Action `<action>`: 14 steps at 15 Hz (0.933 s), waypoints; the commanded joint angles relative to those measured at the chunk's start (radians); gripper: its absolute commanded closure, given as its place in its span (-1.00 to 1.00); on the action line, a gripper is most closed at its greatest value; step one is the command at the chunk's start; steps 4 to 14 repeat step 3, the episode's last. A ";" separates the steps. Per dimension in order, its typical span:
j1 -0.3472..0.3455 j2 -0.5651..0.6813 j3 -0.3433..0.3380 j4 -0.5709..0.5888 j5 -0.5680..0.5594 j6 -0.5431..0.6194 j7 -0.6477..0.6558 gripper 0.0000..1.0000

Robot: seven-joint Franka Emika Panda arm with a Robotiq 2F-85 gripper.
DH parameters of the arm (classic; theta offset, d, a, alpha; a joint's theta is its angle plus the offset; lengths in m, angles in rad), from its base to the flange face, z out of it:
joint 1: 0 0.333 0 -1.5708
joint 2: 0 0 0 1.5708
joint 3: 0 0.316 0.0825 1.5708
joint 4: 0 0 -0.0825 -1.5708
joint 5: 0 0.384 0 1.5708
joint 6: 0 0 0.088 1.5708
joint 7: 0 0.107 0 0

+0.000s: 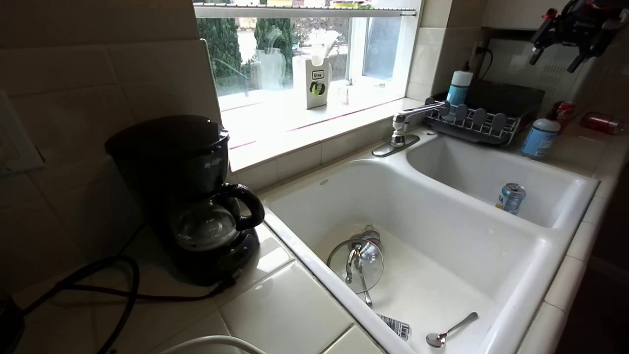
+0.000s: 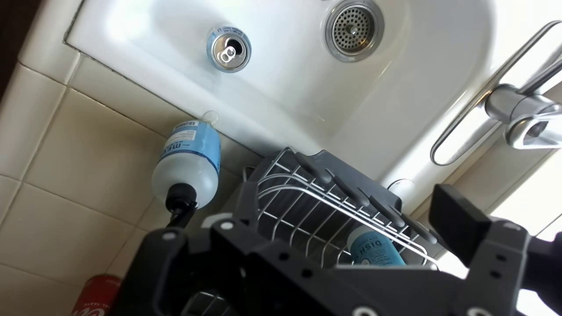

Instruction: Push down on the bottle

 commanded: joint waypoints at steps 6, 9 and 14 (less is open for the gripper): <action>0.004 0.003 -0.005 0.006 0.001 -0.005 -0.001 -1.00; 0.004 0.003 -0.005 0.006 0.001 -0.005 -0.001 -1.00; 0.004 0.003 -0.005 0.006 0.001 -0.005 -0.001 -1.00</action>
